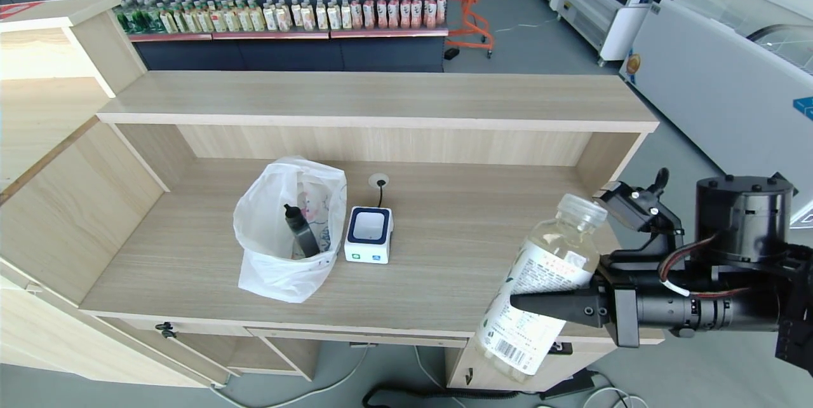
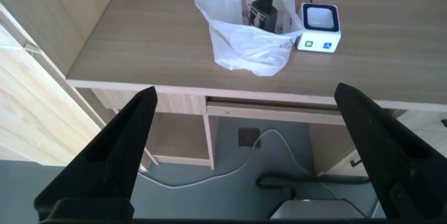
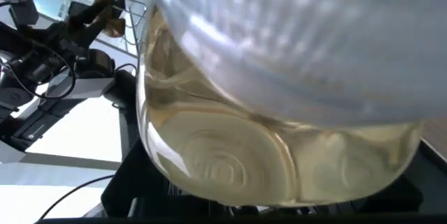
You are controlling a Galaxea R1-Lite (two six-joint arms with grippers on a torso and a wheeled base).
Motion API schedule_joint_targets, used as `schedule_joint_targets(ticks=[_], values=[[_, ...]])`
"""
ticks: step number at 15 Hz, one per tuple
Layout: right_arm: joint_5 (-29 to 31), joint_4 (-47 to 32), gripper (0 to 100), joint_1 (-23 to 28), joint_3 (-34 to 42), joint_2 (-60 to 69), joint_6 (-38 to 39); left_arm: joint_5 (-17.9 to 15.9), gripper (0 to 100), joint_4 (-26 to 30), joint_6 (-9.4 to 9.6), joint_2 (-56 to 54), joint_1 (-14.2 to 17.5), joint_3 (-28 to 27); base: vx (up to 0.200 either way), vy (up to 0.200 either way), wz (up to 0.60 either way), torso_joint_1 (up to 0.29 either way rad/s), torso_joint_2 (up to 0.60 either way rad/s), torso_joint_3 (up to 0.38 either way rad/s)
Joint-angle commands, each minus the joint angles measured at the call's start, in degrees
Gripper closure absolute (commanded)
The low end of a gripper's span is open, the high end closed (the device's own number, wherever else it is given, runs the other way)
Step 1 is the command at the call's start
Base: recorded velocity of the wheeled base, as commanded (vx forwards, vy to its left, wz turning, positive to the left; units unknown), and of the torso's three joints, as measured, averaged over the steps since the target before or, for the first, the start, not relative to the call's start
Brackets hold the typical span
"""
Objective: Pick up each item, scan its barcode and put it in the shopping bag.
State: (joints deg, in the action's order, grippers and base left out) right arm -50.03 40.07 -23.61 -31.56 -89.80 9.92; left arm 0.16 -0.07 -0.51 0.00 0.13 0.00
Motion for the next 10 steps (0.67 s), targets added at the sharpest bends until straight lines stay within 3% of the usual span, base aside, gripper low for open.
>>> schedule_joint_targets(ticks=[1,6,10], values=[[-0.4,0.0,100,-0.7,1.0,0.9,-0.1,0.0,0,0.0,-0.02,0.1,0.0,0.0,0.000,0.000,0.00,0.000,0.00,0.000],[-2.2,0.0,100,-1.0,2.3,-0.4,-6.8,0.0,0,0.0,-0.02,0.1,0.0,0.0,0.000,0.000,0.00,0.000,0.00,0.000],[-3.2,0.0,100,-1.0,2.1,-0.5,-7.5,0.0,0,0.0,-0.02,0.1,0.0,0.0,0.000,0.000,0.00,0.000,0.00,0.000]])
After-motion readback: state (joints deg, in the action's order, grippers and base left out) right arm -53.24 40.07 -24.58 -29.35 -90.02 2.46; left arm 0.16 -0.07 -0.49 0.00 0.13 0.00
